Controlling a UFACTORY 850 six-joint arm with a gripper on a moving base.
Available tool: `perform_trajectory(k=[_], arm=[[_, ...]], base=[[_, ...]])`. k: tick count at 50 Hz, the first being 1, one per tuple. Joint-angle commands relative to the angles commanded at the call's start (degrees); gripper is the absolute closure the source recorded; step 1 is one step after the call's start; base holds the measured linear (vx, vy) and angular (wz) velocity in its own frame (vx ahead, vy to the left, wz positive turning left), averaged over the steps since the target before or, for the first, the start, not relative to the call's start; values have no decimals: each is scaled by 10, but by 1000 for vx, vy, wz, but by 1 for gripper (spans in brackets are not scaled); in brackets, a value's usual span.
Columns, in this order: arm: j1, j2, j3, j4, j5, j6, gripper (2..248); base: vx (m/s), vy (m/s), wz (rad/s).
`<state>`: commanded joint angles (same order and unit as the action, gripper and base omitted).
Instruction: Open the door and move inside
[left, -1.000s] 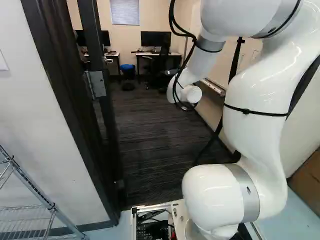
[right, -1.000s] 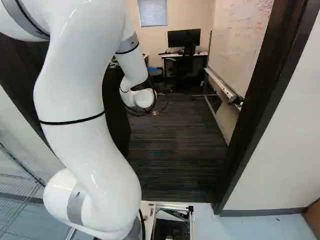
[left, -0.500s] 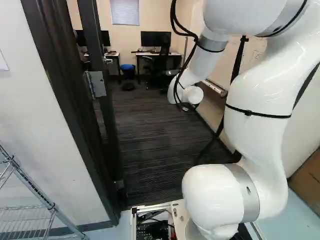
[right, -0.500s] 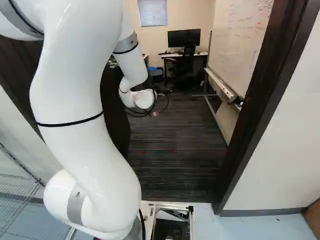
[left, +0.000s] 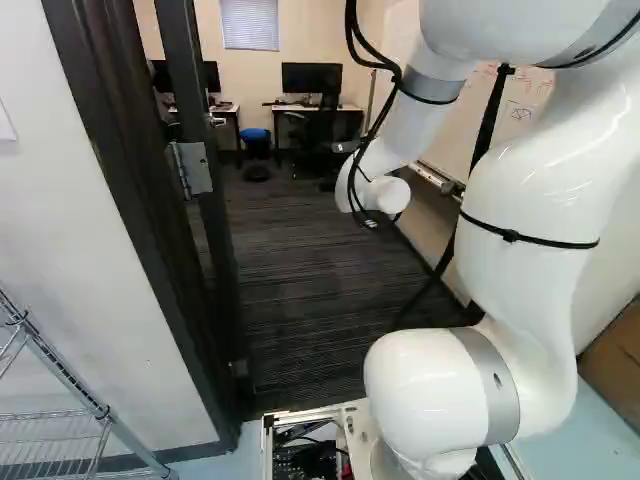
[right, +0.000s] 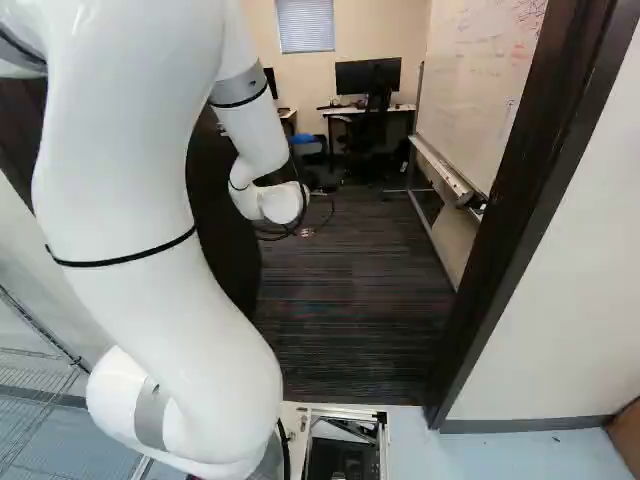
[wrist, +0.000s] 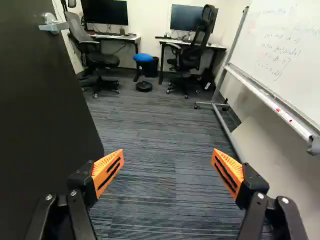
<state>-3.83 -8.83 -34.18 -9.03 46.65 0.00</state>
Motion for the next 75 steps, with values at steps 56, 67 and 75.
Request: perform_trajectory(k=[56,67,75], arm=[[29,187,220,68,25,0,3],[33,212,249,77,29,0,3],[35,226,266,82,30,0,3]], base=[[0,0,0],[0,0,0],[0,0,0]])
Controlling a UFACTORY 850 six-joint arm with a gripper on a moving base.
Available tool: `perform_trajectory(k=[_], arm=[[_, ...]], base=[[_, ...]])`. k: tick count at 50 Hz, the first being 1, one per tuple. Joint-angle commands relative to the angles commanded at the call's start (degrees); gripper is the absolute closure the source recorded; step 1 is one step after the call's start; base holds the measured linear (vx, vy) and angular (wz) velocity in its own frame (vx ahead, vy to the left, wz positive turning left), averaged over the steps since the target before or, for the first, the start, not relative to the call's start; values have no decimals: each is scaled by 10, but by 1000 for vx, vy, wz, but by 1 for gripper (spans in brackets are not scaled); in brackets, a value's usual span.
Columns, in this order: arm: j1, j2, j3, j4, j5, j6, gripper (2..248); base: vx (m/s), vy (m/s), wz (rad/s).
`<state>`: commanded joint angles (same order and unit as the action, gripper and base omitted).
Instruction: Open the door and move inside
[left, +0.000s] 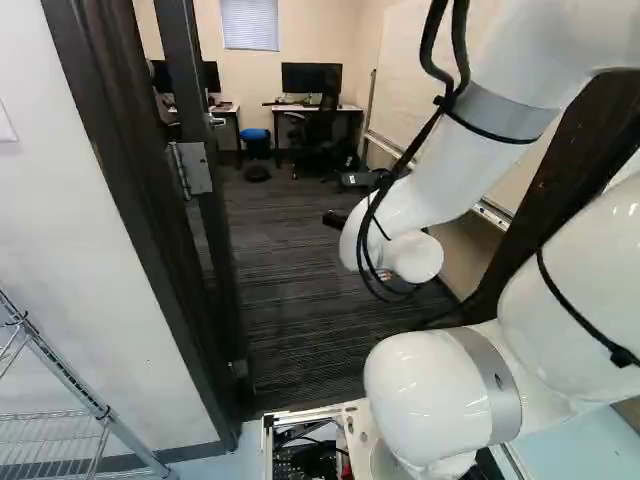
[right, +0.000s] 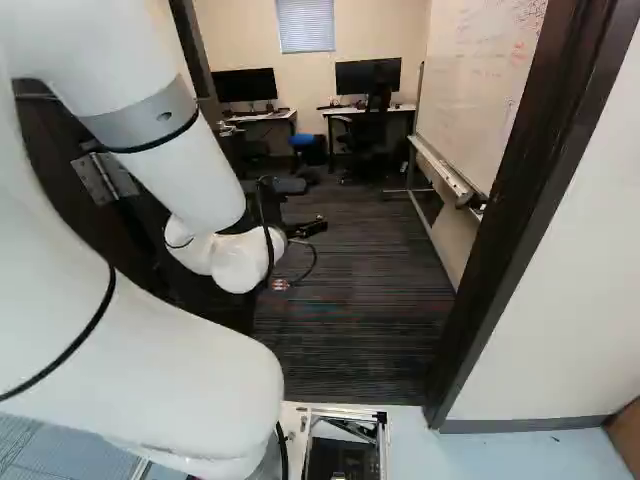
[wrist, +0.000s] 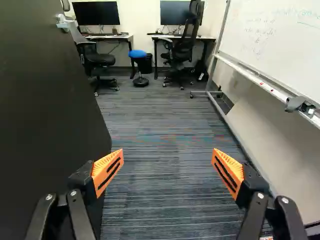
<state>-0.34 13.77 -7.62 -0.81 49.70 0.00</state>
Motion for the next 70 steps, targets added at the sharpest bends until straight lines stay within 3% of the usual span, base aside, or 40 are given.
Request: perform_trajectory(k=[23,70], arm=[[3,21,25,8,3,0,3],[3,22,26,8,3,0,3]], base=[[0,0,0],[14,1,-1]])
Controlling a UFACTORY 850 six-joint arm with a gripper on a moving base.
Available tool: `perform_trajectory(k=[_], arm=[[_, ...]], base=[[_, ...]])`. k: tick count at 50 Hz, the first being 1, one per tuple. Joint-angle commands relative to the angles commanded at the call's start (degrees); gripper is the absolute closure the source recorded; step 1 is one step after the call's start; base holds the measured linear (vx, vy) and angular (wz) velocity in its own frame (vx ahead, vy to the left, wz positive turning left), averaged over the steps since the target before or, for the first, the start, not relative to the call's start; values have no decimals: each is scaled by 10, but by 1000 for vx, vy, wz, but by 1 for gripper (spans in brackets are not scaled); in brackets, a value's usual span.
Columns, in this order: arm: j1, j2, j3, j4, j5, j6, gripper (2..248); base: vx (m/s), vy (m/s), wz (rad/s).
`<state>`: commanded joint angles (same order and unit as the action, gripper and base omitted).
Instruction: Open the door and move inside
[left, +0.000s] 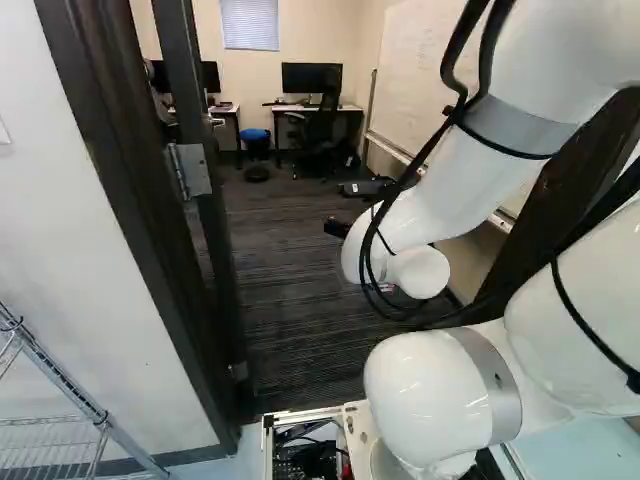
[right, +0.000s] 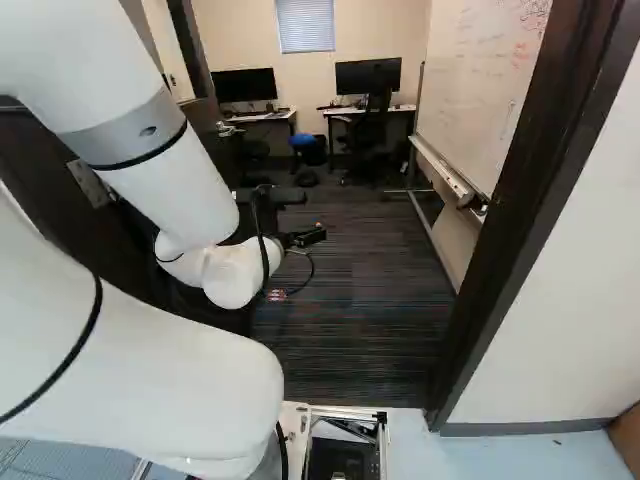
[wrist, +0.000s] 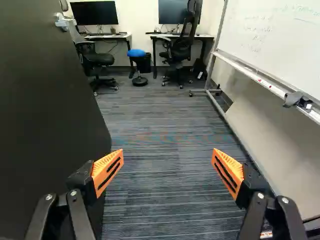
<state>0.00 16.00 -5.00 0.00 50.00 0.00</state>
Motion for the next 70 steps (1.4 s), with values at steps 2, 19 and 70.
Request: perform_trajectory(k=[2,19,70], arm=[[0,0,0,0,0,0,3],[0,0,0,0,0,0,3],[0,0,0,0,0,0,3]], base=[[86,2,-9],[90,-19,-2],[168,-36,-12]])
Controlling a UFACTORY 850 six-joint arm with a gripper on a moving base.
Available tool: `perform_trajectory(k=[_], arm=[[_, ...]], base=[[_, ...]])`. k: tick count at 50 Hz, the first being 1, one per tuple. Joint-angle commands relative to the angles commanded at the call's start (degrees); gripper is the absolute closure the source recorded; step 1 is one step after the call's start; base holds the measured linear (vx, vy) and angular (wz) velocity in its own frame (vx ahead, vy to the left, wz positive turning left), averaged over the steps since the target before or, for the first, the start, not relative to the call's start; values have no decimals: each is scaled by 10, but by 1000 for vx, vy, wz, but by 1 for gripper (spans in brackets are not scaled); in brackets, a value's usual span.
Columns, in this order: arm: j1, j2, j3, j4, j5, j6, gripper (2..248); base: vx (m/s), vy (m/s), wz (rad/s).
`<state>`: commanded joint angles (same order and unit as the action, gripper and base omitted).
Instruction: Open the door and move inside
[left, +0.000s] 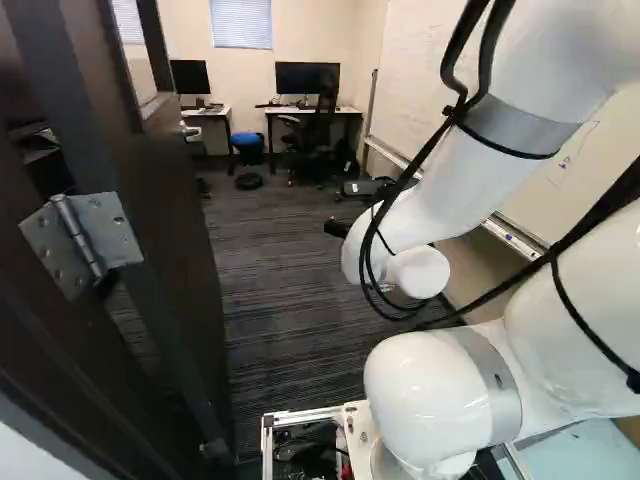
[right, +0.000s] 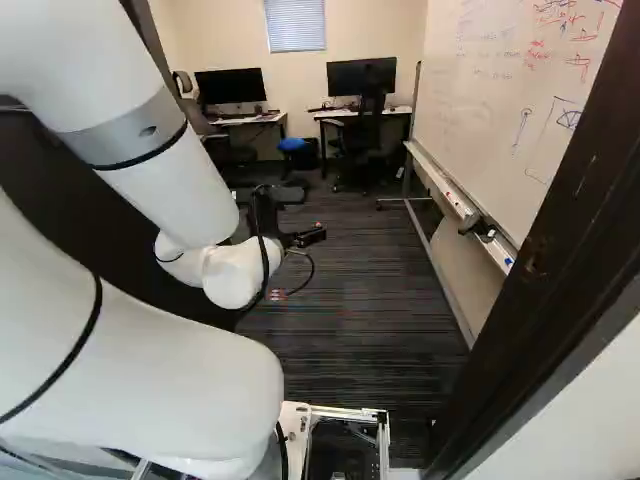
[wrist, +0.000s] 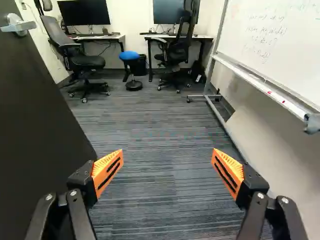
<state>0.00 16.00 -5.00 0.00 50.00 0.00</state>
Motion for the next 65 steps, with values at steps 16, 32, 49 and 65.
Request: perform_trajectory(k=[16,32,49,65], arm=[[0,0,0,0,0,0,3],[0,0,0,0,0,0,3],[0,0,0,0,0,0,3],[0,0,0,0,0,0,3]], base=[[169,-22,-2],[115,-1,-16],[163,-1,-11],[178,0,-9]])
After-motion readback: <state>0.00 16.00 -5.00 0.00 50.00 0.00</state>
